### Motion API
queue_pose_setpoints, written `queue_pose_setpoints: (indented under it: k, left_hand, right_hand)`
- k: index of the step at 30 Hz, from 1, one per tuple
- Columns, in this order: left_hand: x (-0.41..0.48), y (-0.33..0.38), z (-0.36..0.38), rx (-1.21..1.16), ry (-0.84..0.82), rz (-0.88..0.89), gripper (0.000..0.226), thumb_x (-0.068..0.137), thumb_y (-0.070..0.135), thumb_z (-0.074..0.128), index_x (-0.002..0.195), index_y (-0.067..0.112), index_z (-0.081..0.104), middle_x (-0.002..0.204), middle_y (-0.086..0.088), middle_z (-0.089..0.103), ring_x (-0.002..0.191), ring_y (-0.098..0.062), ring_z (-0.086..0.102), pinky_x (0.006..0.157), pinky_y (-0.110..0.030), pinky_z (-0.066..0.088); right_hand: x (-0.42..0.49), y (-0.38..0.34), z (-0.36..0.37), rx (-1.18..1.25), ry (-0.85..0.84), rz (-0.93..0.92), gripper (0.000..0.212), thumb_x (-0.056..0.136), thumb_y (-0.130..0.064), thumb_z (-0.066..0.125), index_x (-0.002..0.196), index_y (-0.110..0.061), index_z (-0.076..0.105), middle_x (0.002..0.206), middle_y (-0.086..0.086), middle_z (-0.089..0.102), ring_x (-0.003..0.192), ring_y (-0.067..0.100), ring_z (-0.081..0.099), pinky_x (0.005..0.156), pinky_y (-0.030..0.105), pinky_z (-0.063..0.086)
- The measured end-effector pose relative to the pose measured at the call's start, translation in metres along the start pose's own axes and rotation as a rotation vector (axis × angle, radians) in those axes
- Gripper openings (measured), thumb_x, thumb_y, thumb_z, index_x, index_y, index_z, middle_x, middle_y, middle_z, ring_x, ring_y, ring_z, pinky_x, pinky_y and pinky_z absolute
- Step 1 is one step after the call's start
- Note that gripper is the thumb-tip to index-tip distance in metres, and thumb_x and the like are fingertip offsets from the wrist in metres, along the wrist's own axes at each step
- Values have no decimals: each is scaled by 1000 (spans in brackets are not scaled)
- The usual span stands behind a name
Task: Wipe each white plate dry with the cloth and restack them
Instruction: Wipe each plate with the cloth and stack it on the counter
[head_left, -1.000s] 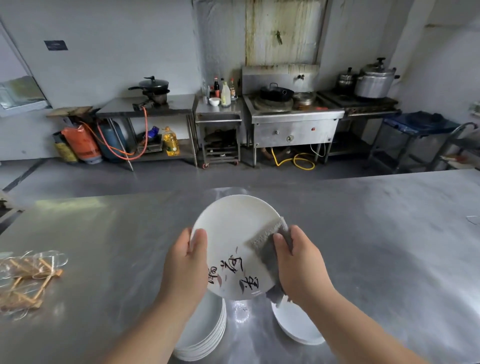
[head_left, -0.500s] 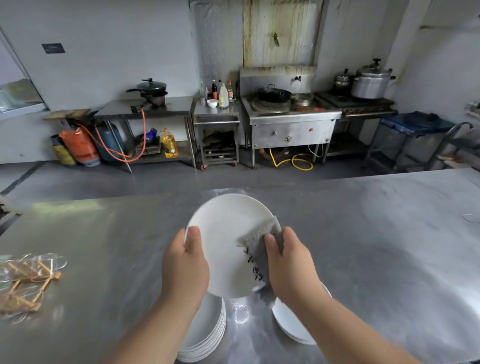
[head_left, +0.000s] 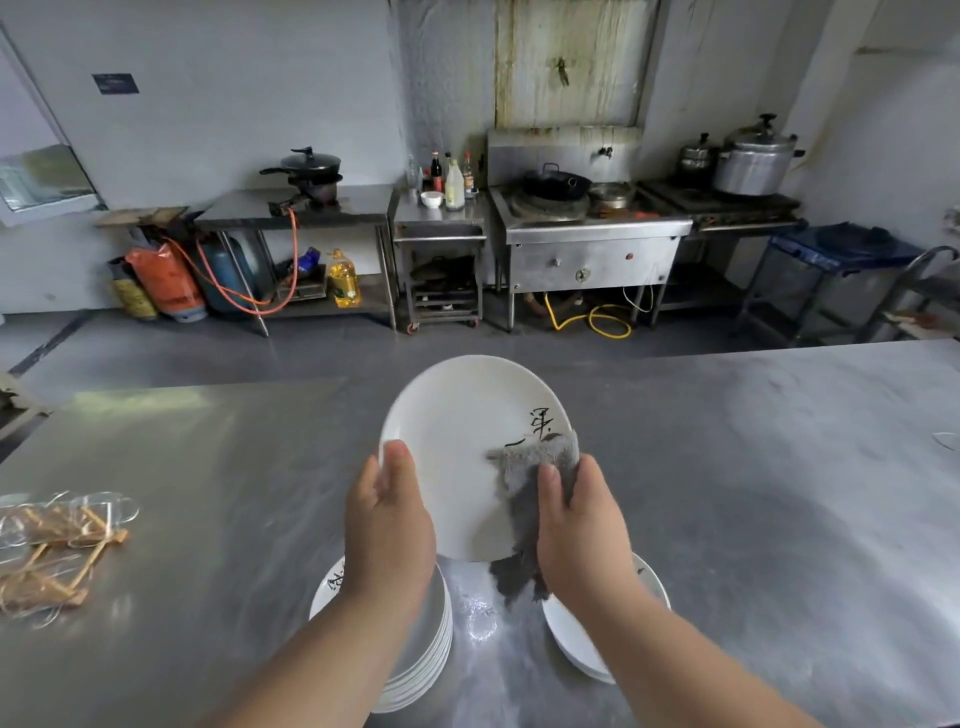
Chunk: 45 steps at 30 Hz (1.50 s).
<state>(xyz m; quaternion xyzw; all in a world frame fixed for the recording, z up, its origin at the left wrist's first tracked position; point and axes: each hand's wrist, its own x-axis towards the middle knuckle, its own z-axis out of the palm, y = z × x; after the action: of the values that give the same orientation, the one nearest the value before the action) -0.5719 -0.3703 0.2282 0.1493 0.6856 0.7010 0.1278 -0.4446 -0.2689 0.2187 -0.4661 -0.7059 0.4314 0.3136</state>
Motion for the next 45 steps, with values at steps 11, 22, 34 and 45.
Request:
queue_pose_setpoints:
  k: [11, 22, 34, 45]
  left_hand:
    - [-2, -2, -4, 22, -105, -256, 32, 108, 49, 52, 103, 21, 68, 96, 6, 78, 97, -23, 73, 85, -48, 59]
    - [-9, -2, -2, -149, -84, -249, 39, 88, 61, 56, 107, 32, 73, 105, 4, 81, 103, -26, 76, 99, -63, 57]
    - [7, 3, -10, -11, -134, -292, 34, 102, 55, 57, 115, 24, 67, 112, -3, 78, 107, -31, 74, 99, -62, 57]
    - [15, 1, -24, 236, -499, -823, 115, 79, 99, 6, 120, 13, 70, 99, -20, 76, 76, -38, 79, 58, -34, 58]
  right_hand:
    - [48, -15, -30, -207, -129, -174, 26, 104, -39, 53, 84, -21, 50, 73, -7, 61, 67, 8, 56, 51, 20, 40]
    - [33, -16, -15, -141, -56, -70, 27, 105, -40, 53, 87, -19, 49, 79, -7, 59, 77, 20, 56, 64, 37, 31]
    - [18, 2, -19, -241, -142, -49, 34, 106, -42, 48, 82, -17, 44, 74, -2, 60, 69, 17, 57, 60, 35, 40]
    - [41, 15, -39, -399, -166, -187, 30, 106, -33, 48, 79, -25, 38, 64, -2, 58, 54, 12, 53, 54, 30, 44]
